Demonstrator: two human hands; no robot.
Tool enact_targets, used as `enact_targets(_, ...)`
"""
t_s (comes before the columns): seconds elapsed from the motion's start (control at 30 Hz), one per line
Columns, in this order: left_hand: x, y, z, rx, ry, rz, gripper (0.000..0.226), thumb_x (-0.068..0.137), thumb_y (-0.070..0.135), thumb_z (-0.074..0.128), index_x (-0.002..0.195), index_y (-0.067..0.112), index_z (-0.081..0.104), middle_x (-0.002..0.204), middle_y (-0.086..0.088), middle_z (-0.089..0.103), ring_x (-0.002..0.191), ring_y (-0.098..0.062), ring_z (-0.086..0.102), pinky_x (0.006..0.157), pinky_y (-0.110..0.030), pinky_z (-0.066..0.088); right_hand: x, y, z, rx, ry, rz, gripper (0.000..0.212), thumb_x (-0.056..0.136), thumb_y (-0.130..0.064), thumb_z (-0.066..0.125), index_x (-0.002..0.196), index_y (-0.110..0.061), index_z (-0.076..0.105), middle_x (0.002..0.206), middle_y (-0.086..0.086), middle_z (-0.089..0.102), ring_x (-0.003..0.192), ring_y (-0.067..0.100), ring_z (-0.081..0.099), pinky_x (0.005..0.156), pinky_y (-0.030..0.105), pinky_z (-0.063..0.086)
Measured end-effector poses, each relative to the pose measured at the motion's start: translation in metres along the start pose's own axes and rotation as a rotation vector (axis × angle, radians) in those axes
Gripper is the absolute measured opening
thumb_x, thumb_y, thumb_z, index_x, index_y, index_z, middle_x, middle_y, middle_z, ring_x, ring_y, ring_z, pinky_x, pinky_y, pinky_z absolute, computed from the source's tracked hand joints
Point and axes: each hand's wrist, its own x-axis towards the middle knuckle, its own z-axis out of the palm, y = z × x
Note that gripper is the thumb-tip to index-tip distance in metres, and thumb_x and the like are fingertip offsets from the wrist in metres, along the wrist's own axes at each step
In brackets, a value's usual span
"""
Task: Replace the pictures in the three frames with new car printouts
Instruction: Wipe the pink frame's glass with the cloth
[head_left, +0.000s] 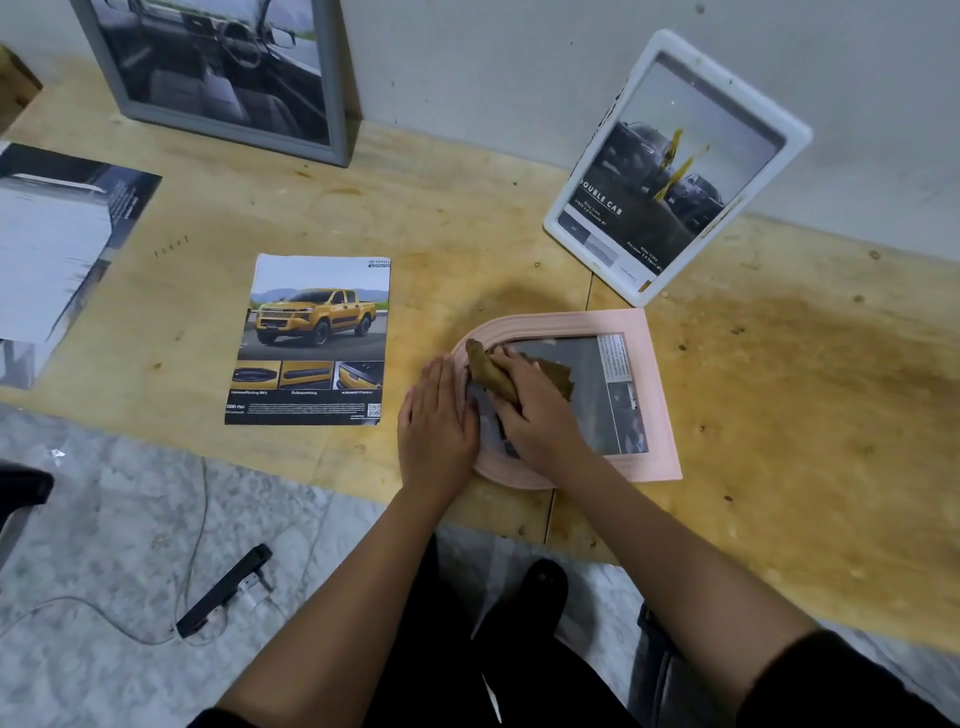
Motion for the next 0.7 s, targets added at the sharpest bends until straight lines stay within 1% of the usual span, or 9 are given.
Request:
enact_targets(0.1,0.0,0.001,-0.001,-0.012,0.015,0.004,0.054,0.094,0.033,0.028,0.138,0.004,0.042,0.141,-0.012,0.047,0.132,-0.025,0.043,0.105,-0.042,0.035,0.006,0.004,-0.014,0.024,-0.097,-0.06,0.033,0.088,-0.03,0.045,0.116,-0.018,0.057,0.104,0.002,0.061,0.099,0.021,0.054,0.081,0.028,0.036)
enact_targets(0.2,0.0,0.0,-0.003,-0.045,0.033,0.008,0.055,0.09,0.03,0.031,0.136,0.003,0.045,0.139,-0.013,0.049,0.13,-0.027,0.046,0.103,-0.045,0.037,0.011,0.006,-0.029,-0.001,-0.264,-0.1,0.005,0.087,-0.031,0.045,0.086,-0.03,0.05,0.076,-0.01,0.053,0.072,0.011,0.05,0.066,0.029,0.033)
enact_targets(0.23,-0.001,-0.001,-0.003,-0.048,0.029,0.013,0.056,0.089,0.03,0.032,0.136,0.003,0.044,0.139,-0.013,0.049,0.13,-0.028,0.046,0.103,-0.045,0.037,0.011,0.007,-0.033,0.004,-0.298,-0.115,0.006,0.086,-0.031,0.046,0.081,-0.028,0.048,0.071,-0.012,0.051,0.067,0.007,0.048,0.063,0.028,0.032)
enact_targets(0.3,-0.002,-0.001,-0.003,-0.036,0.024,0.023,0.056,0.09,0.032,0.031,0.137,0.003,0.043,0.14,-0.013,0.048,0.131,-0.028,0.044,0.104,-0.045,0.035,0.01,0.011,-0.041,0.014,-0.34,-0.114,0.01,0.086,-0.03,0.046,0.077,-0.026,0.05,0.068,-0.012,0.05,0.065,0.005,0.047,0.062,0.029,0.033)
enact_targets(0.37,-0.003,0.0,-0.003,-0.02,0.026,0.021,0.057,0.092,0.034,0.028,0.139,0.004,0.041,0.142,-0.012,0.045,0.133,-0.026,0.041,0.106,-0.043,0.033,0.005,0.019,-0.05,0.01,-0.379,-0.11,0.012,0.085,-0.03,0.046,0.075,-0.029,0.051,0.067,-0.007,0.052,0.064,0.011,0.049,0.062,0.033,0.035)
enact_targets(0.47,-0.003,0.001,-0.002,-0.021,0.022,0.005,0.059,0.092,0.036,0.024,0.142,0.007,0.036,0.146,-0.008,0.041,0.137,-0.022,0.035,0.11,-0.039,0.026,-0.009,0.033,-0.07,-0.025,-0.464,-0.057,0.024,0.082,-0.03,0.047,0.072,-0.01,0.056,0.067,0.002,0.053,0.061,0.013,0.047,0.06,0.029,0.032)
enact_targets(0.53,-0.004,0.002,-0.001,-0.027,0.033,0.003,0.059,0.091,0.035,0.023,0.142,0.008,0.035,0.147,-0.007,0.04,0.138,-0.021,0.034,0.11,-0.038,0.024,-0.013,0.043,-0.089,-0.074,-0.48,-0.013,0.027,0.077,-0.036,0.047,0.062,-0.015,0.051,0.06,-0.003,0.047,0.054,0.008,0.041,0.055,0.025,0.029)
enact_targets(0.6,-0.004,0.001,-0.001,-0.028,0.04,0.005,0.059,0.091,0.035,0.023,0.143,0.009,0.035,0.147,-0.006,0.039,0.138,-0.02,0.033,0.111,-0.038,0.024,-0.01,0.042,-0.108,-0.108,-0.485,0.116,0.029,0.069,-0.045,0.046,0.057,-0.019,0.045,0.056,-0.003,0.043,0.052,0.009,0.038,0.054,0.025,0.028)
enact_targets(0.7,-0.004,0.001,0.0,-0.026,0.035,-0.001,0.059,0.091,0.036,0.023,0.143,0.01,0.034,0.148,-0.005,0.038,0.139,-0.02,0.031,0.111,-0.038,0.024,0.003,0.03,-0.122,0.039,-0.416,0.284,0.026,0.085,-0.027,0.054,0.063,-0.013,0.056,0.062,0.003,0.055,0.059,0.016,0.051,0.06,0.027,0.041)
